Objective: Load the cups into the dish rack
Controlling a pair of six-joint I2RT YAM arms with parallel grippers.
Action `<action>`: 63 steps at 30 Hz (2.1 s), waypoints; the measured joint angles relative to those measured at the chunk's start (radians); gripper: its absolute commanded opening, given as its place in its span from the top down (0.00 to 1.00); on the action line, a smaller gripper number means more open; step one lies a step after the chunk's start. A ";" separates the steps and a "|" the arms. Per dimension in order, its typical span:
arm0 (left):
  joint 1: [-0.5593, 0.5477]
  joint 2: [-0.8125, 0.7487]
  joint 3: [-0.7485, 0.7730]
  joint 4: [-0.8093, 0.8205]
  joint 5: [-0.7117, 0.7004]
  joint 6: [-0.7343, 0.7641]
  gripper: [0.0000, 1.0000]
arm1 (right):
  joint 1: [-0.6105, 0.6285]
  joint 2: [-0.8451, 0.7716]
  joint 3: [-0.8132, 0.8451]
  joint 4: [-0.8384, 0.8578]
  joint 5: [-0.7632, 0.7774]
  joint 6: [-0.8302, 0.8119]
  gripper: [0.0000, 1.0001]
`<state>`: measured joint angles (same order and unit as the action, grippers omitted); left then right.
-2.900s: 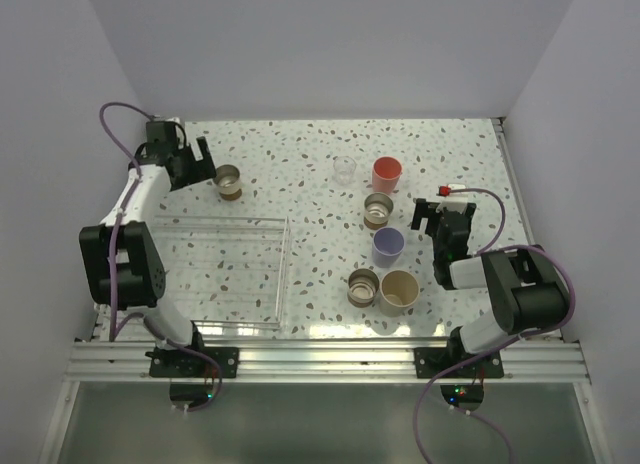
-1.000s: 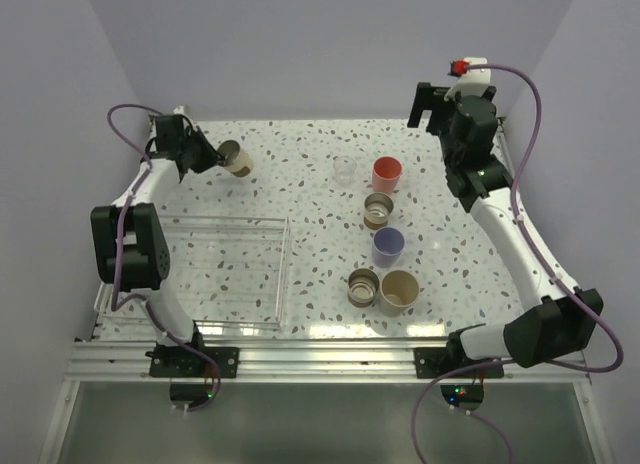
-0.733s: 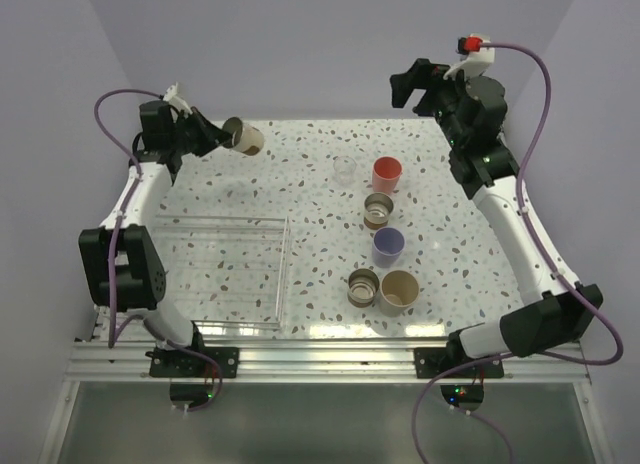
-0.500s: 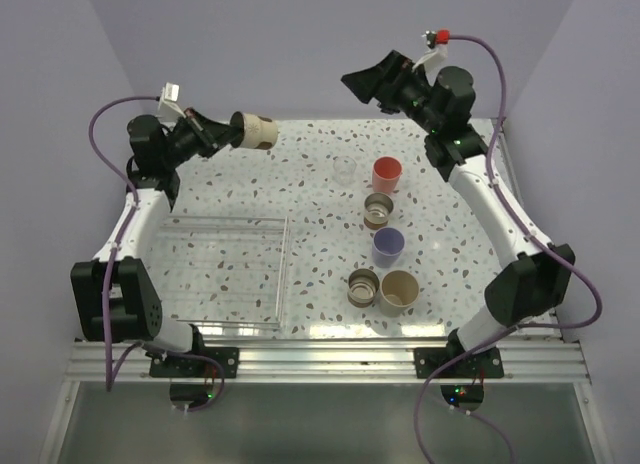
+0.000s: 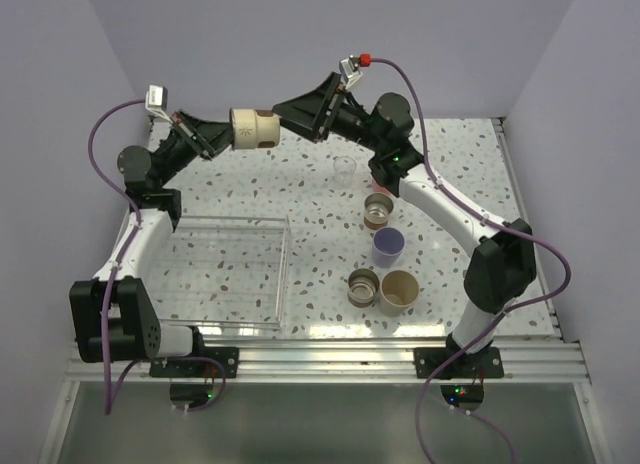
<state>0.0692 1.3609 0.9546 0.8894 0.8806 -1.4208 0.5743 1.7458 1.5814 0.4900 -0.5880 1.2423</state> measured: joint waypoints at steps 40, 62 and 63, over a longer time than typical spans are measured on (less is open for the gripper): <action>-0.027 -0.105 -0.102 0.072 -0.064 -0.045 0.80 | 0.079 0.023 -0.014 0.037 -0.064 0.098 1.00; -0.032 -0.181 0.094 -0.843 -0.200 0.576 0.00 | 0.001 -0.002 0.110 -0.449 -0.044 -0.237 1.00; -0.032 -0.181 0.114 -0.885 -0.216 0.600 0.00 | -0.009 -0.004 0.132 -0.504 -0.028 -0.276 1.00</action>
<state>0.0368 1.1797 1.0683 0.0040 0.6643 -0.8211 0.5655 1.7416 1.7130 -0.0139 -0.6163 0.9661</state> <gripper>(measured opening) 0.997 0.695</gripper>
